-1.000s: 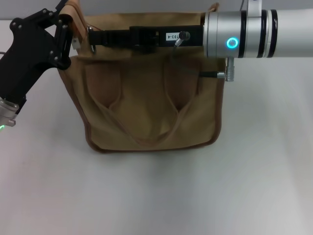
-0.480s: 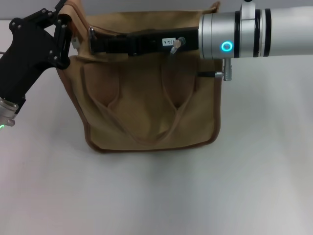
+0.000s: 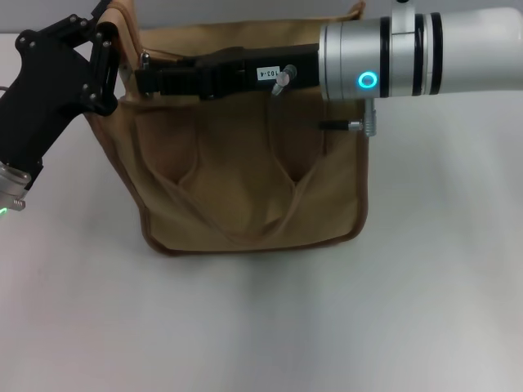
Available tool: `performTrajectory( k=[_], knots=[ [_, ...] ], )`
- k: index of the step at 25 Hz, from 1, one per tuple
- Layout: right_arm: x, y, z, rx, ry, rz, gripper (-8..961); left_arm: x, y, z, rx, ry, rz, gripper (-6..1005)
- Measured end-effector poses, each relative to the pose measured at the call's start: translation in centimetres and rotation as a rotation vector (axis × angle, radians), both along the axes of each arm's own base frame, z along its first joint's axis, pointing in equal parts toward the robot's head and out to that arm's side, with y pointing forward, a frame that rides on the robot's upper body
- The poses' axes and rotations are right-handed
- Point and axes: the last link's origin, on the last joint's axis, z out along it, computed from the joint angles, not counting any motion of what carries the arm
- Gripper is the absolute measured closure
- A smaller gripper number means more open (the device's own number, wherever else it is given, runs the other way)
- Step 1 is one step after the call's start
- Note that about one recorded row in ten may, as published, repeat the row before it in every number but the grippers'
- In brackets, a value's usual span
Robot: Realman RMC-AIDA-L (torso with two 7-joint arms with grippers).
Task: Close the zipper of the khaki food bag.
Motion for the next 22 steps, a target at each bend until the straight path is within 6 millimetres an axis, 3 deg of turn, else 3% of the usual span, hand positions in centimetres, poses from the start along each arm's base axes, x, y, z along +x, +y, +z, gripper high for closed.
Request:
performTrajectory(
  k=[14, 22],
  knots=[
    [-0.03, -0.10, -0.04, 0.018, 0.022, 0.003, 846, 0.12, 0.03, -0.13, -0.004, 0.000, -0.003, 979],
    [0.01, -0.07, -0.11, 0.021, 0.019, 0.000, 866, 0.21, 0.04, -0.25, -0.010, -0.004, -0.004, 979]
  ],
)
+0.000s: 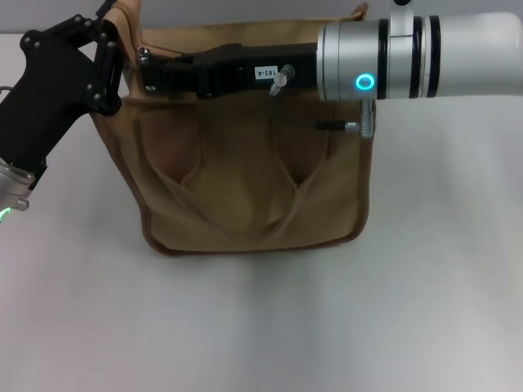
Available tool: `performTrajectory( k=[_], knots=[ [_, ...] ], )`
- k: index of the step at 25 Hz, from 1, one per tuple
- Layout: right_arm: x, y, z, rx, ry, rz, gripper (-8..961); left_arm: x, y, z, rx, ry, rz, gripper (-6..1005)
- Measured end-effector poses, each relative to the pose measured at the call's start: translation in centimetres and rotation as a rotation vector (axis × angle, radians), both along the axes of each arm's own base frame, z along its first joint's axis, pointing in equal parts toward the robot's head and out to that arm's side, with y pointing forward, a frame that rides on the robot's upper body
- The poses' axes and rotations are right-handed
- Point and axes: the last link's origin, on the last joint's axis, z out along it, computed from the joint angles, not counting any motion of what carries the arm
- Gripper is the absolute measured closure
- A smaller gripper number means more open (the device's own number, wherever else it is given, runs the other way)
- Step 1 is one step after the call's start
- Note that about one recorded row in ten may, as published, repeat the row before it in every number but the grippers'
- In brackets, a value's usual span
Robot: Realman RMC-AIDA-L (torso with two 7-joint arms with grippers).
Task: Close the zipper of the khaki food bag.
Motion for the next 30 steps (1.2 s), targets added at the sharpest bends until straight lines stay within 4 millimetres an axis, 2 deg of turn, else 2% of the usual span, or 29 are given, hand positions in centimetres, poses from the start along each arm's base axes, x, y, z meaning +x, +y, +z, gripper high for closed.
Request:
performTrajectory(
  k=[30],
  knots=[
    [0.26, -0.31, -0.13, -0.008, -0.005, -0.003, 863, 0.07, 0.24, -0.04, -0.001, 0.003, 0.004, 978]
  ],
)
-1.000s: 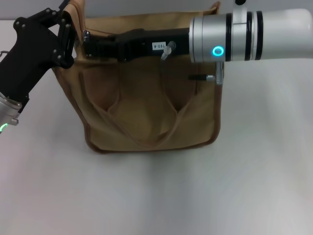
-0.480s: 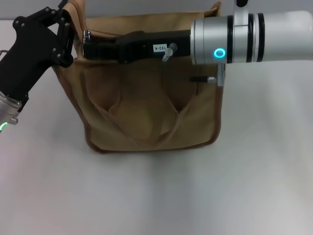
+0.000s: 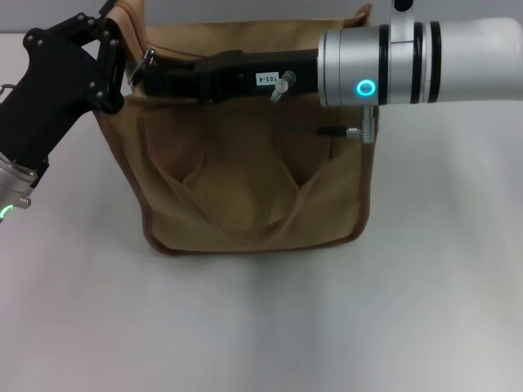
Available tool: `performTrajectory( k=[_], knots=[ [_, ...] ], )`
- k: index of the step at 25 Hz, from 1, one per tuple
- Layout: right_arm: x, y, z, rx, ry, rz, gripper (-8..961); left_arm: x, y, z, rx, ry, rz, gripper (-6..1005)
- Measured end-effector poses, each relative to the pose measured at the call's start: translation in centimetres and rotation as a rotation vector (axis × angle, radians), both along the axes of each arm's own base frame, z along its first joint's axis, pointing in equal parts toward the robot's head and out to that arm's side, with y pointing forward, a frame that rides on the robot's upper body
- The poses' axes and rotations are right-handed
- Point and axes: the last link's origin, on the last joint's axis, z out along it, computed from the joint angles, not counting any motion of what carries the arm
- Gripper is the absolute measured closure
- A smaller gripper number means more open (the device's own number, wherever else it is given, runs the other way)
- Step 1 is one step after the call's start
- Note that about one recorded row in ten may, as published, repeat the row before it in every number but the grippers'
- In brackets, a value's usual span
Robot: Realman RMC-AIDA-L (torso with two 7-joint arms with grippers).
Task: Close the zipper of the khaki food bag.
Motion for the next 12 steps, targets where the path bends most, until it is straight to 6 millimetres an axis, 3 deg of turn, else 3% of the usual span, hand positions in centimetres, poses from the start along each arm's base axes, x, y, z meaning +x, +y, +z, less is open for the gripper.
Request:
performTrajectory(
  k=[9, 12],
  knots=[
    [0.53, 0.05, 0.11, 0.003, 0.003, -0.020, 862, 0.03, 0.00, -0.06, -0.002, 0.001, 0.000, 979],
    [0.54, 0.07, 0.11, 0.005, 0.003, -0.019, 720, 0.06, -0.01, -0.09, -0.003, 0.000, -0.001, 979]
  ],
)
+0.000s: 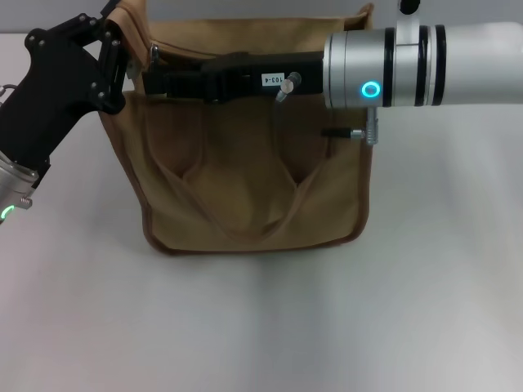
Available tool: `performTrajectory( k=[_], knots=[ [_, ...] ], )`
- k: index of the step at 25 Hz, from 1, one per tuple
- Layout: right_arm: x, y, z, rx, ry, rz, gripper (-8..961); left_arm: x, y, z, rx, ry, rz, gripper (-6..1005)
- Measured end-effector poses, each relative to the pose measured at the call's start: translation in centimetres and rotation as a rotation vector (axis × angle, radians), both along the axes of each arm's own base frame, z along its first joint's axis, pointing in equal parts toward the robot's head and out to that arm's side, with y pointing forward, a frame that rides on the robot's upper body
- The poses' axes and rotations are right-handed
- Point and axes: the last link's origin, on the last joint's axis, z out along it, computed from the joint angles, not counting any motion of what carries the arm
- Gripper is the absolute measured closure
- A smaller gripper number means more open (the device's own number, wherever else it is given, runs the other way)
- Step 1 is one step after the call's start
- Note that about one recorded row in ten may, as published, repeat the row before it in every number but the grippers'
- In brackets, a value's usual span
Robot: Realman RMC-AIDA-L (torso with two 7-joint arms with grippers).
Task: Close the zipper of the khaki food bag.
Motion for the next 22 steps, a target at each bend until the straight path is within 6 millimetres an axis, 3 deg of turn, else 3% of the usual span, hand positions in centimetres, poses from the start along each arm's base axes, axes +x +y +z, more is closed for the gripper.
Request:
performTrajectory(
  k=[6, 22],
  knots=[
    [-0.34, 0.59, -0.16, 0.031, -0.018, -0.007, 649, 0.08, -0.06, -0.08, -0.005, -0.001, -0.005, 979],
    [-0.83, 0.53, -0.53, 0.020, -0.033, -0.005, 688, 0.47, 0.07, -0.37, -0.017, -0.009, -0.016, 978]
  ],
)
